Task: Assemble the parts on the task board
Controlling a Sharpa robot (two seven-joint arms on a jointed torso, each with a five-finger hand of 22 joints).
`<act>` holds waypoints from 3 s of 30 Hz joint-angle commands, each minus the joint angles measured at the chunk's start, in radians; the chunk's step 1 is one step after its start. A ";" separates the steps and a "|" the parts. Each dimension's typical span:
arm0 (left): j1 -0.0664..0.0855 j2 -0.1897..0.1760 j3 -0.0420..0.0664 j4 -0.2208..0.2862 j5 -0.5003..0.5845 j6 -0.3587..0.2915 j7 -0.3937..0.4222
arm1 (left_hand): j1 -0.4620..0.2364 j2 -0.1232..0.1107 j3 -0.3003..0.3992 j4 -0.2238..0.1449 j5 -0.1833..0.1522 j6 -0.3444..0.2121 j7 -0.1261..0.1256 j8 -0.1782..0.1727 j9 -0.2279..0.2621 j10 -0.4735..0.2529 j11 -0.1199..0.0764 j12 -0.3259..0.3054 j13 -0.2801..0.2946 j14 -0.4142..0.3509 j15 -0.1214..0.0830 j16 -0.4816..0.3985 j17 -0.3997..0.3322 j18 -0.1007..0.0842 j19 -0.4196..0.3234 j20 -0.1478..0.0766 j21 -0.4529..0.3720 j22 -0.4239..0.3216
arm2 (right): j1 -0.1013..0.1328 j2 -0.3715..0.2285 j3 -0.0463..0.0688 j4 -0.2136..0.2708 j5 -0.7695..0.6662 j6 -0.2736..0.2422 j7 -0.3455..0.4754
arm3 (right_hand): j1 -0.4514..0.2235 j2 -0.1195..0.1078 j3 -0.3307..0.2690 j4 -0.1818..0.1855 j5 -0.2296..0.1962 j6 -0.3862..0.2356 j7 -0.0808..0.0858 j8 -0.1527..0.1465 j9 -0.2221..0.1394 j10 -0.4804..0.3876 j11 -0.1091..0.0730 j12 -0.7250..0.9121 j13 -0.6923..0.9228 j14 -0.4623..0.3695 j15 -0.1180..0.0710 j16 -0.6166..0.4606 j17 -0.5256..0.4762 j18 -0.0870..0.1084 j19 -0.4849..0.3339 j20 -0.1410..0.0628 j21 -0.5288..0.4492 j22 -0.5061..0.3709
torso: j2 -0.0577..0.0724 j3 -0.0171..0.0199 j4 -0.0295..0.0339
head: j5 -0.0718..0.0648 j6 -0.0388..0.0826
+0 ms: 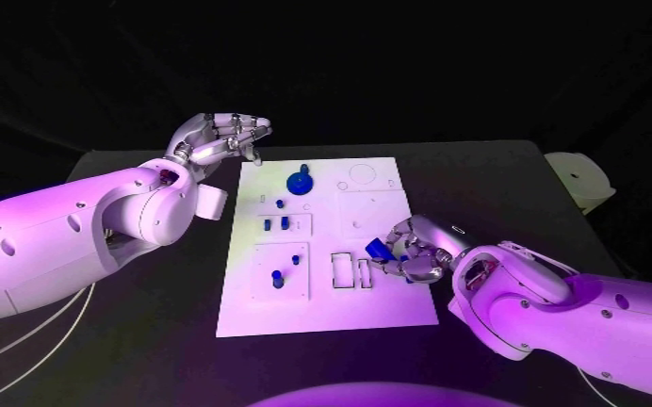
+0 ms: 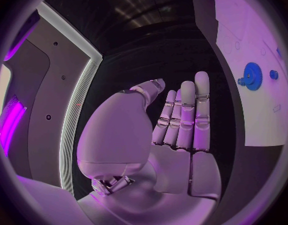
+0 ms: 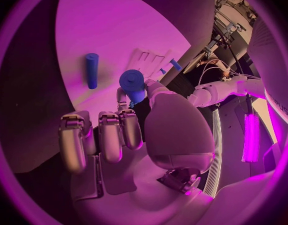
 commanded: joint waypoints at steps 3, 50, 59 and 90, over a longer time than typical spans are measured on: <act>0.001 0.002 0.001 0.003 0.001 0.020 0.000 | -0.004 0.002 0.002 0.006 0.001 -0.004 0.000 -0.001 -0.001 -0.010 0.001 0.006 -0.001 -0.005 0.001 0.004 -0.001 0.006 0.001 0.007 -0.007 -0.002 | 0.007 0.028 0.000 0.003 0.129 -0.033 0.023 | 0.023 0.019 0.006 0.002 0.003 0.025 -0.018 0.007 0.017 0.023 -0.008 0.000 0.161 0.090 -0.009 0.004 0.197 -0.014 0.104 -0.007 0.004 0.263 | 0.000 -0.0021 0.0007 | 0.004 0.000; 0.001 -0.001 0.001 0.010 0.001 0.025 -0.002 | -0.003 0.001 0.002 0.004 0.000 -0.005 0.001 0.000 0.000 -0.012 0.001 0.008 -0.001 -0.006 0.002 0.005 -0.002 0.006 0.001 0.007 -0.008 -0.002 | -0.001 0.155 0.000 -0.078 -0.006 0.067 -0.022 | -0.194 0.058 -0.211 0.012 -0.260 0.027 -0.033 0.079 0.068 0.003 -0.020 -0.049 0.136 0.089 -0.020 0.000 0.191 -0.014 0.104 -0.018 0.004 0.263 | 0.001 0.0007 -0.0010 | 0.024 -0.011; 0.001 -0.003 0.001 0.011 0.001 0.024 -0.003 | -0.003 0.001 0.002 0.004 0.000 -0.005 0.001 0.000 0.000 -0.012 0.001 0.008 -0.001 -0.006 0.002 0.005 -0.002 0.006 0.001 0.007 -0.008 -0.002 | -0.001 0.146 0.000 -0.065 -0.017 0.064 -0.010 | -0.189 0.068 -0.222 0.011 -0.254 0.024 -0.032 0.081 0.070 0.002 -0.020 -0.051 0.136 0.089 -0.020 0.000 0.191 -0.014 0.104 -0.018 0.004 0.263 | 0.001 0.0010 -0.0010 | 0.024 -0.012; 0.001 -0.008 0.001 0.012 0.001 0.022 -0.003 | -0.003 0.002 0.002 0.005 0.000 -0.007 0.001 -0.001 0.000 -0.014 0.002 0.011 -0.001 -0.007 0.002 0.007 -0.003 0.006 0.002 0.007 -0.008 -0.003 | -0.005 0.119 0.000 -0.050 -0.047 0.122 -0.004 | 0.003 0.102 -0.280 0.008 -0.199 0.035 -0.043 0.114 0.078 0.018 -0.029 -0.031 0.154 0.092 -0.028 0.005 0.205 -0.014 0.104 -0.024 0.004 0.263 | 0.001 0.0000 0.0011 | 0.023 -0.015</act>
